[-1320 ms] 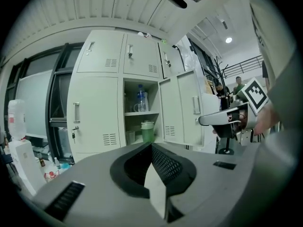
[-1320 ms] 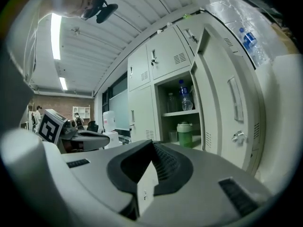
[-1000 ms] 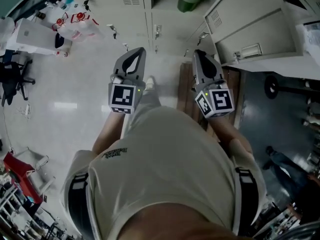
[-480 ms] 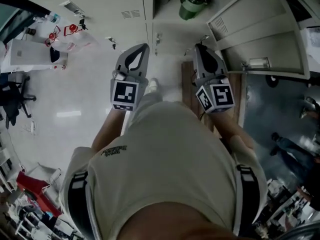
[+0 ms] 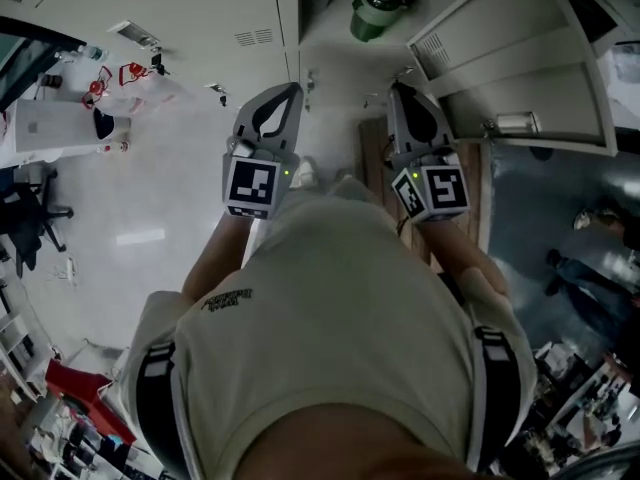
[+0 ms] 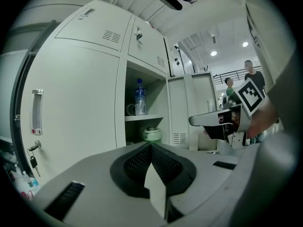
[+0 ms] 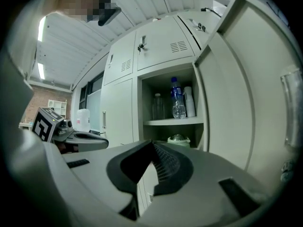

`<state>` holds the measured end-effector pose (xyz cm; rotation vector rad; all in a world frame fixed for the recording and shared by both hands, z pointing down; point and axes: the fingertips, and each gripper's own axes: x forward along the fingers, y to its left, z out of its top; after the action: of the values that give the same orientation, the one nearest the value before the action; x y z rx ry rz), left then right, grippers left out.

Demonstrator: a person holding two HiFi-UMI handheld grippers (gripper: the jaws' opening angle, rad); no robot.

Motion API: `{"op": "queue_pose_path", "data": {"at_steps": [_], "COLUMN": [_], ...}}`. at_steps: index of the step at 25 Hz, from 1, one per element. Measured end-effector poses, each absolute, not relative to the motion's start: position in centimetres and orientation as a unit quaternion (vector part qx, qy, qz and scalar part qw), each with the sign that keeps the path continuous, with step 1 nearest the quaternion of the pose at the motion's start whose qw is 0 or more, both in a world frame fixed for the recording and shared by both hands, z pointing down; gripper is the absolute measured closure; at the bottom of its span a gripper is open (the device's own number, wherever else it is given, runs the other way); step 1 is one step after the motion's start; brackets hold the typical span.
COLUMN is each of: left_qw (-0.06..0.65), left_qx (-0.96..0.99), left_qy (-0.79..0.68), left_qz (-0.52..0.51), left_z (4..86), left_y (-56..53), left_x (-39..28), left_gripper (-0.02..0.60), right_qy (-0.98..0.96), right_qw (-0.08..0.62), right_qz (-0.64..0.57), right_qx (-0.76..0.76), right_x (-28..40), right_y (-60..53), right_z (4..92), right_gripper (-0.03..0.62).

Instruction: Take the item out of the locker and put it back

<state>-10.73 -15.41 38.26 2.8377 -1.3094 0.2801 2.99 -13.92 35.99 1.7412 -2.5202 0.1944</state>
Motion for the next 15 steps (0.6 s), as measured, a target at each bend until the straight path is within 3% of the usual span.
{"op": "queue_pose_path", "data": {"at_steps": [15], "left_qw": [0.0], "left_qx": [0.897], "left_qy": [-0.431], "left_qz": [0.097], "left_z": [37.5], "left_y": [-15.2], "left_x": [-8.9], "left_gripper": [0.569], "right_qy": [-0.833], "right_qw": [0.023], "right_qz": [0.066], "right_qx": [0.549], "right_x": [4.6], "right_y": [-14.7], "right_z": [35.5], "right_gripper": [0.591]}}
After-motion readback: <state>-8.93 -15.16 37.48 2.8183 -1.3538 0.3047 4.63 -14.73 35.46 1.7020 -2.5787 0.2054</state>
